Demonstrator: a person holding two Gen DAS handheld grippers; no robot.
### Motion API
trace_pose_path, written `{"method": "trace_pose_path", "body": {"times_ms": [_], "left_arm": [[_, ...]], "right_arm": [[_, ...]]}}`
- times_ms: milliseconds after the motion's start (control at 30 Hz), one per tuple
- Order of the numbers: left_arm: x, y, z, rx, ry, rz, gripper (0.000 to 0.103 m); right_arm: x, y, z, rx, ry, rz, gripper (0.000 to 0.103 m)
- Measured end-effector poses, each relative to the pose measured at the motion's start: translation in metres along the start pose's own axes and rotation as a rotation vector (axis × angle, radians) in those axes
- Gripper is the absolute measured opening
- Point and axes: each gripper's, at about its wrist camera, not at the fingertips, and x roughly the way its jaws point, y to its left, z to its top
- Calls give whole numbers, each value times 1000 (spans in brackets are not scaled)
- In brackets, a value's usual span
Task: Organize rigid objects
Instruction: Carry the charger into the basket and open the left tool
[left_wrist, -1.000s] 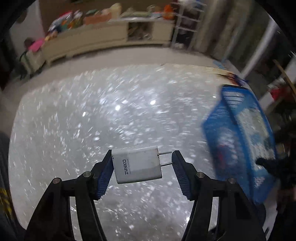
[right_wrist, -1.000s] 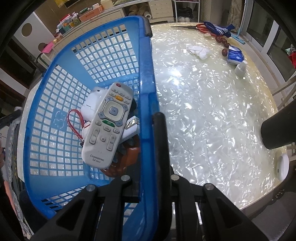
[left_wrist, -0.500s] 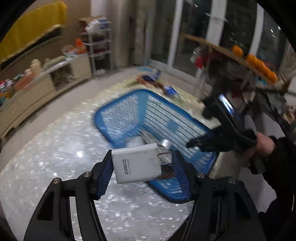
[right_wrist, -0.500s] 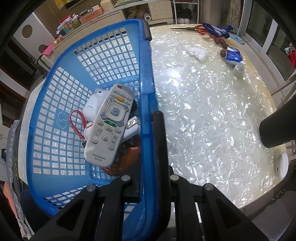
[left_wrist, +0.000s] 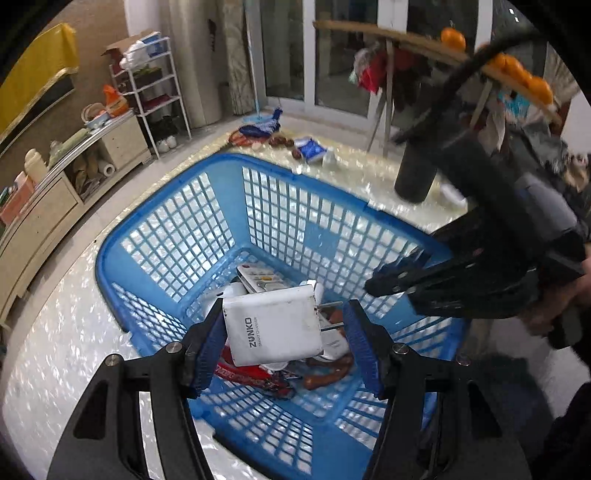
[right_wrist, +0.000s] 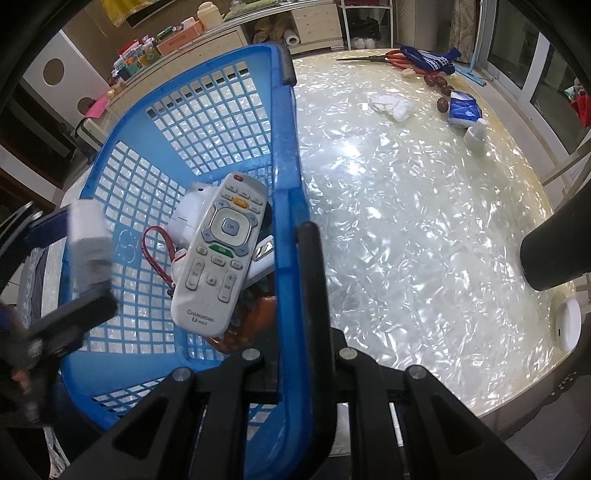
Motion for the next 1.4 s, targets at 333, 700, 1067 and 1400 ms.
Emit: {"method": "trace_pose_path", "body": {"times_ms": [333, 700, 1067, 1400], "left_arm": [[33, 9, 8, 56, 84, -26, 66], [44, 1, 10, 117, 157, 15, 66], [40, -9, 7, 129, 152, 55, 86], [35, -13, 6, 142, 143, 127, 88]], "right_arm": [[-4, 0, -4, 7, -15, 6, 11], [-5, 0, -4, 9, -21, 9, 11], [-5, 1, -4, 13, -28, 4, 11], [-13, -3, -3, 20, -54, -11, 11]]}}
